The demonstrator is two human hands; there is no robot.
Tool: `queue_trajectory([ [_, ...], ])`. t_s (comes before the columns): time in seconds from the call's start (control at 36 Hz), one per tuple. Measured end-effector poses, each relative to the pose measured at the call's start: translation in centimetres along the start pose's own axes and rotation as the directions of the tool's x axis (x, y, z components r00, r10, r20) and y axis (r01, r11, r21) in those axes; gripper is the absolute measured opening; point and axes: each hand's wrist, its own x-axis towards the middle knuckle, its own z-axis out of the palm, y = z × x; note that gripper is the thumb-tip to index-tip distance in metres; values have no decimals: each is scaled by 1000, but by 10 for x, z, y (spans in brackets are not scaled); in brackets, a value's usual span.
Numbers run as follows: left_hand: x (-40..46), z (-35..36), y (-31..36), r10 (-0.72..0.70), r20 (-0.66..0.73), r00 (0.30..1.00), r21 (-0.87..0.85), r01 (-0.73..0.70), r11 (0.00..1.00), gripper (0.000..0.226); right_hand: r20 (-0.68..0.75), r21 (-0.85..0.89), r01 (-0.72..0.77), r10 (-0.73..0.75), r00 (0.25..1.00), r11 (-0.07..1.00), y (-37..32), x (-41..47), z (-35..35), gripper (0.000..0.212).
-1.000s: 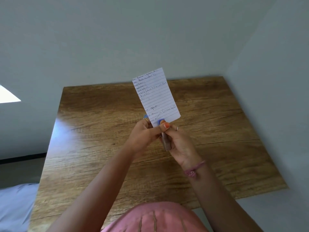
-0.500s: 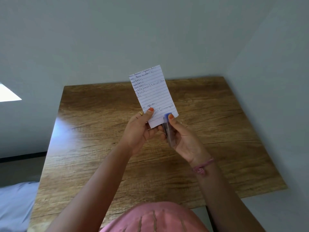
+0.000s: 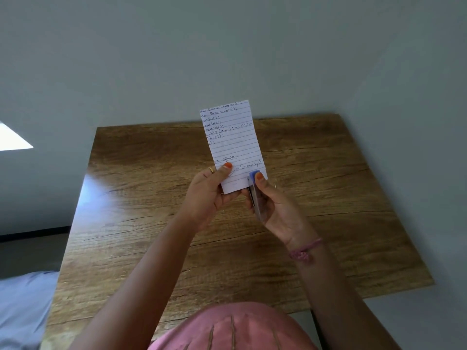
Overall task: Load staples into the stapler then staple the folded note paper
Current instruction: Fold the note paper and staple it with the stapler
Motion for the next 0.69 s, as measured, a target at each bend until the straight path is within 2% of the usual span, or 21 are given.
queue_trajectory([
  [0.19,-4,6,-4,28,27,999,-10,-28,1000,35,-17,-37,18,-18,1000,999,3,0,2,20],
  [0.28,-7,13,-12,38,43,998,109,-42,993,44,30,-17,29,-28,999,999,4,1,3,27],
  [0.39,-8,19,-21,86,-17,996,200,-81,976,51,22,-4,32,-32,999,999,6,1,3,25],
  [0.56,-8,18,-22,71,-48,996,167,-62,984,52,-42,-20,15,-16,999,1000,10,0,1,21],
  [0.69,-8,19,-25,92,-64,994,142,-82,987,46,-104,-80,52,-60,993,995,13,1,2,17],
])
